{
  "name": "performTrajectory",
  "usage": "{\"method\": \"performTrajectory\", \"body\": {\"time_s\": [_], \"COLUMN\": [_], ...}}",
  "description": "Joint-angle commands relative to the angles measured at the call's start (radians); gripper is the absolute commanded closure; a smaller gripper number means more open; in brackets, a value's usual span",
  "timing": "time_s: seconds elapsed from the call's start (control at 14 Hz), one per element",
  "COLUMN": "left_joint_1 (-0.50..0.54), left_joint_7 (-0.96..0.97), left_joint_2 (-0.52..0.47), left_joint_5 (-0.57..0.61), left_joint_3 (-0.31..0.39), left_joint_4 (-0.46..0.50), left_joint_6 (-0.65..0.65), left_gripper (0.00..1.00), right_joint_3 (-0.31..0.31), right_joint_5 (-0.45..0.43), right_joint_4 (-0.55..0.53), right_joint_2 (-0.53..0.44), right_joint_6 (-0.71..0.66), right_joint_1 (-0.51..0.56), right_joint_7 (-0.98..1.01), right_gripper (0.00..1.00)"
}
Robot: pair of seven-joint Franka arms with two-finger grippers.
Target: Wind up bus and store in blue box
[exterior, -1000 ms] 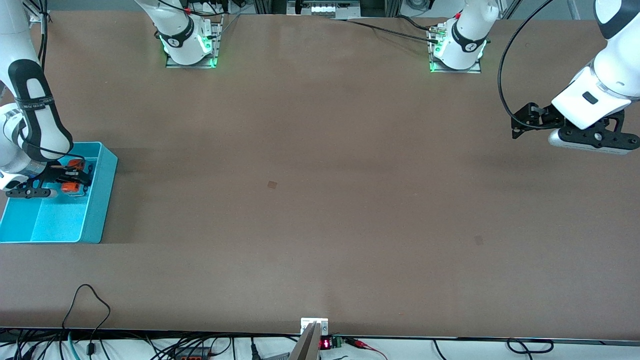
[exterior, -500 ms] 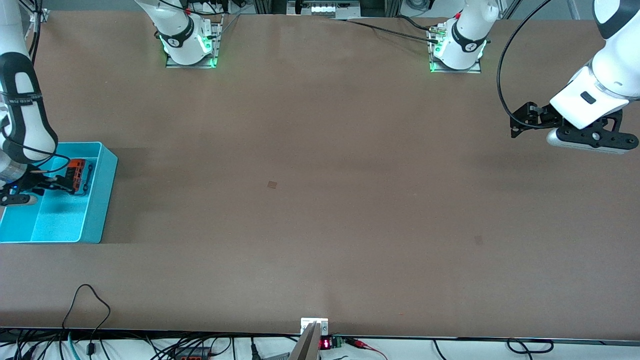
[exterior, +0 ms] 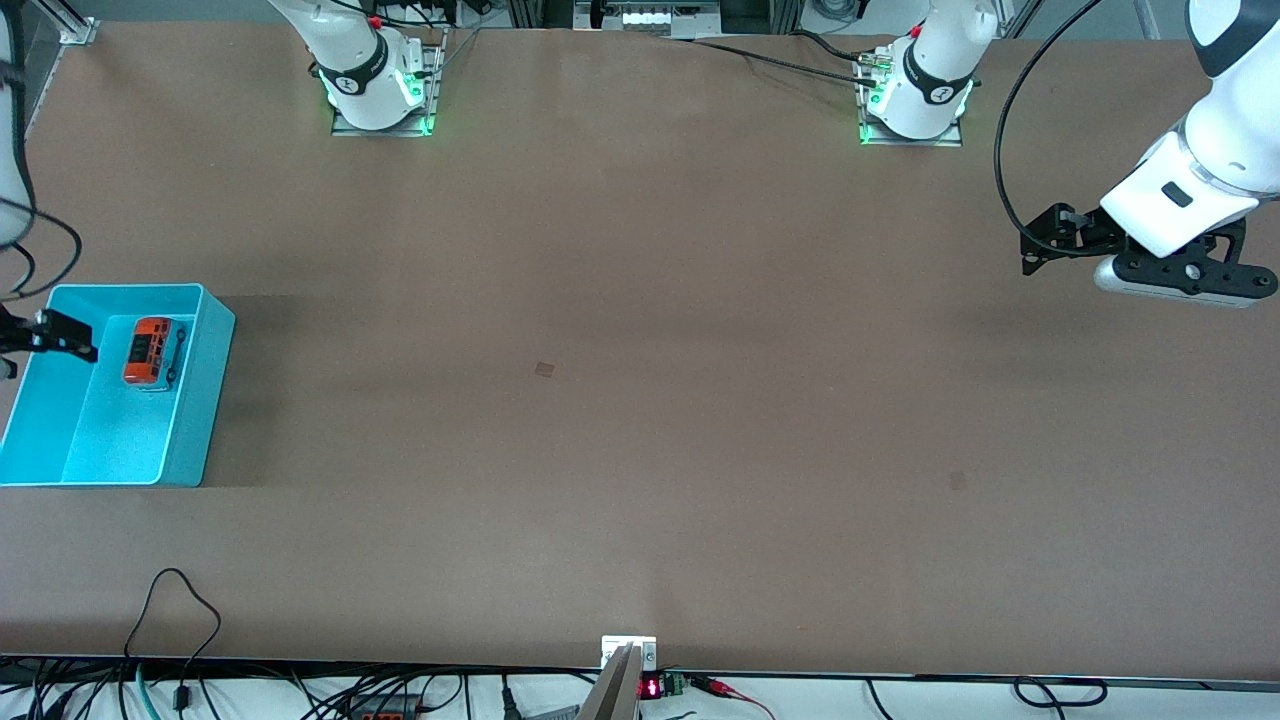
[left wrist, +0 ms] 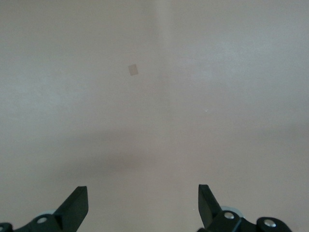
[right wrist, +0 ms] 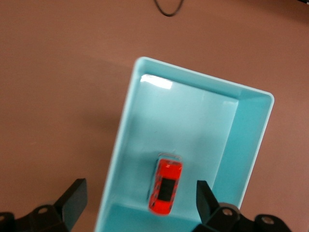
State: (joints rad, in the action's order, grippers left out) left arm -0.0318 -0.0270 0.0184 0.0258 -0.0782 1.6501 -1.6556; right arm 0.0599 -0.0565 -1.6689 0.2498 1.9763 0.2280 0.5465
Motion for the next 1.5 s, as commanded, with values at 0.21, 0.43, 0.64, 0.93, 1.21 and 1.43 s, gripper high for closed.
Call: {"method": "performTrajectory", "body": {"time_s": [0.21, 0.43, 0.64, 0.93, 1.21, 1.43], "left_joint_1": [-0.002, 0.0, 0.004, 0.007, 0.007, 0.007], "left_joint_7": [-0.002, -0.002, -0.004, -0.005, -0.005, -0.005], "left_joint_2": [-0.015, -0.015, -0.015, -0.015, -0.015, -0.015], "left_joint_5": [0.013, 0.013, 0.013, 0.013, 0.013, 0.013], "left_joint_3": [-0.017, -0.018, -0.017, -0.015, -0.015, -0.015], "left_joint_4": [-0.004, -0.004, -0.004, -0.004, -0.004, -0.004], "left_joint_6": [0.016, 0.017, 0.017, 0.017, 0.016, 0.016], "left_gripper": [0.0, 0.0, 0.0, 0.0, 0.0, 0.0], "right_joint_3": [-0.156, -0.16, -0.121, -0.112, -0.098, -0.092], "right_joint_5": [-0.068, 0.041, 0.04, 0.034, 0.032, 0.032], "right_joint_4": [0.148, 0.236, 0.264, 0.229, 0.196, 0.186], "right_joint_2": [-0.101, -0.11, -0.109, -0.139, -0.15, -0.149], "right_joint_6": [-0.385, -0.512, -0.533, -0.536, -0.517, -0.516], "right_joint_1": [-0.055, -0.055, -0.111, -0.133, -0.145, -0.147], "right_joint_7": [-0.253, -0.264, -0.321, -0.336, -0.355, -0.43], "right_gripper": [0.0, 0.0, 0.0, 0.0, 0.0, 0.0]}}
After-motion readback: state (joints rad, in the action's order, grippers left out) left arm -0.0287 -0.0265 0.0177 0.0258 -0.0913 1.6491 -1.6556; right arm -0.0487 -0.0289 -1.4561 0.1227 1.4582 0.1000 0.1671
